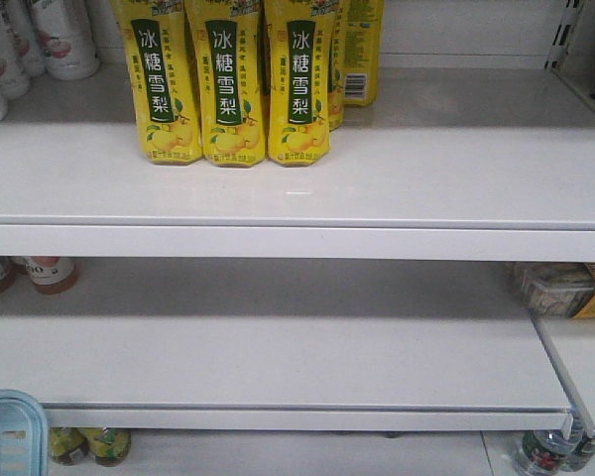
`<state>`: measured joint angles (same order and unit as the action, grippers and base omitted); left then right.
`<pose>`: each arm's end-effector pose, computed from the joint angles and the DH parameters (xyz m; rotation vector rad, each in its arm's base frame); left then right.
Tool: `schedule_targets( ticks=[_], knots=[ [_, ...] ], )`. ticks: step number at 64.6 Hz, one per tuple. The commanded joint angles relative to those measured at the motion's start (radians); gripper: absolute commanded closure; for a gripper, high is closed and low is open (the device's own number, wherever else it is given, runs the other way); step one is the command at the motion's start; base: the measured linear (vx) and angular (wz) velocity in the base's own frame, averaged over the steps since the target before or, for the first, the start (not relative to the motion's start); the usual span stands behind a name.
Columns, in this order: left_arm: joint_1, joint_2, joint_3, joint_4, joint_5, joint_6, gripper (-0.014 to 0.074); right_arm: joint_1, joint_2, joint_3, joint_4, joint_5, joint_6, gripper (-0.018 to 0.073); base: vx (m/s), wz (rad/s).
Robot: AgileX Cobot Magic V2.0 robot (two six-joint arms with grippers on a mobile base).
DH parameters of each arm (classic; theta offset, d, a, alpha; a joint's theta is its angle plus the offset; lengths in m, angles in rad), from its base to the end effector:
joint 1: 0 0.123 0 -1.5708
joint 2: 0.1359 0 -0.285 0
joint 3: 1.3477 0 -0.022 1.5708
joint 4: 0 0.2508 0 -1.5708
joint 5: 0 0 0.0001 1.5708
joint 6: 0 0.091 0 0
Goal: Place coke in basket with both arms
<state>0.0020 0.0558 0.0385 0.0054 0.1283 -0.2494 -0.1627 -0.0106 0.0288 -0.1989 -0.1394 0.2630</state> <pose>0.0613 0.0002 0.1851 -0.2103 1.6965 -0.1796 0.0547 -0.0065 0.2163 0.1329 1.3590 -0.0625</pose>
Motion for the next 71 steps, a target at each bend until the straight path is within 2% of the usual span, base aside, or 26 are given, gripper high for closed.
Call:
schedule_targets(
  ticks=[1,71],
  knots=[
    [0.000,0.007,-0.036,0.024,-0.139,0.014,0.0603,-0.006,-0.013,0.007,-0.009,-0.076,-0.008,0.0561,0.00,0.00],
    [0.000,0.007,-0.036,0.024,-0.139,0.014,0.0603,-0.006,-0.013,0.007,-0.009,-0.075,-0.008,0.0561,0.00,0.00]
  ],
)
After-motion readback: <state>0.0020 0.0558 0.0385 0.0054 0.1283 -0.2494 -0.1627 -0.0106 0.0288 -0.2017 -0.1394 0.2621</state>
